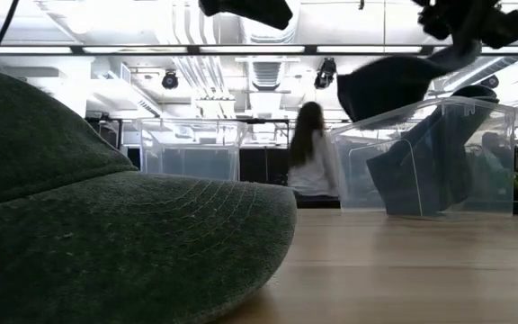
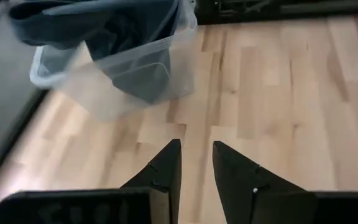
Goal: Pick & Place hat
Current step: Put the blue cap into the right transparent bin
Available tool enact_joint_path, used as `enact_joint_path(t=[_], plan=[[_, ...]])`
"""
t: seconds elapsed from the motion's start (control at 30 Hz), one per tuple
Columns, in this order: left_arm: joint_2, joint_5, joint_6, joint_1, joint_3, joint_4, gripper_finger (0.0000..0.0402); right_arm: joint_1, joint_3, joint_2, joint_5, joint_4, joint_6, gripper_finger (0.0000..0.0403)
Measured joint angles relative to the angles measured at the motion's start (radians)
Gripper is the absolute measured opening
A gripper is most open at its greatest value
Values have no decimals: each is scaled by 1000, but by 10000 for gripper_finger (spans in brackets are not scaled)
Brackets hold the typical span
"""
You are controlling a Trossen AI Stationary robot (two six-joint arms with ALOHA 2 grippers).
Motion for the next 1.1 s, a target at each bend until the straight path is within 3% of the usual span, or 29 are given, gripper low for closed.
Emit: enact_joint_path(t=[0.23,0.47,0.9,1.1], plan=[[-2,1,-210,-37,0,0,85,-119,-7,123,-106,-5,-232,13],[-2,0,-309,-75,0,-34,85,-239,-18,181,-132,-6,-322,13],[-2,-32,-319,-77,-2,-60,85,-303,-58,185,-80,-2,-377,13],[-2,-60,-285,-71,-2,-112,85,-285,-133,185,-222,-5,-273,13]])
